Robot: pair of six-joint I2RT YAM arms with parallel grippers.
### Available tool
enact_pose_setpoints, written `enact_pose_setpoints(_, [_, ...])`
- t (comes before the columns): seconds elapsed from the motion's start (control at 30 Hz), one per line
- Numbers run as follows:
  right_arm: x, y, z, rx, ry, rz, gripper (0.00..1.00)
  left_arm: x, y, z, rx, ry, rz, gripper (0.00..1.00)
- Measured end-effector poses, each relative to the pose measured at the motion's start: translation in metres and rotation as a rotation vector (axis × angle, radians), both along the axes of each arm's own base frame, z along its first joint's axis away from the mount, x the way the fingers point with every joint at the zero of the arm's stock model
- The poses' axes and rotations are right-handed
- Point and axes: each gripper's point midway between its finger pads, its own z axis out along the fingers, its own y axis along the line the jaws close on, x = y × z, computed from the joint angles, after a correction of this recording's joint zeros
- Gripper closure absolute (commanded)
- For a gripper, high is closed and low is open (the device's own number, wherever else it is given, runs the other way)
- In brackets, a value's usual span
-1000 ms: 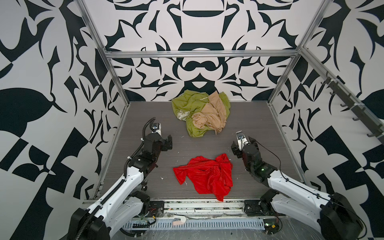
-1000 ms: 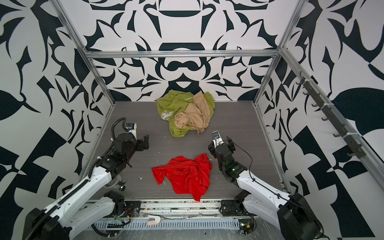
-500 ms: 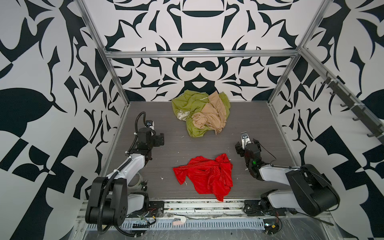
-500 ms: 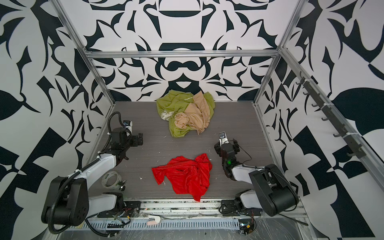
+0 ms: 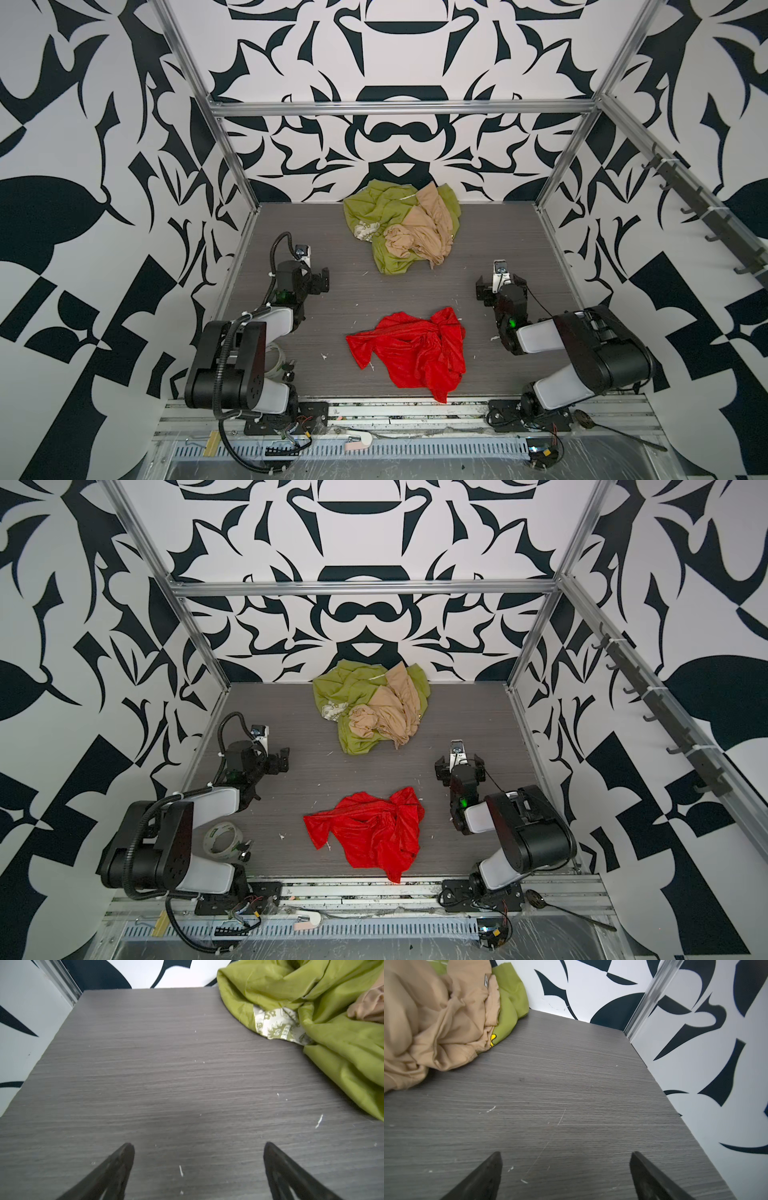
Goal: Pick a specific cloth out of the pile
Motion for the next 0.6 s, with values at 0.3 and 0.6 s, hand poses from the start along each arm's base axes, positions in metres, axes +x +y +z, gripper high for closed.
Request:
enact_pose_setpoints(0.3, [0.003, 0.002, -0.009, 0.024, 0.024, 0.014, 0.01, -0.006, 0.02, -0.014, -0.036, -0.042, 0.071, 0.01])
enact_pose_setpoints(0.6, [0.009, -0.007, -0.008, 0.048, 0.031, -0.033, 0.01, -0.006, 0.026, -0.014, -0.051, -0.094, 0.114, 0.01])
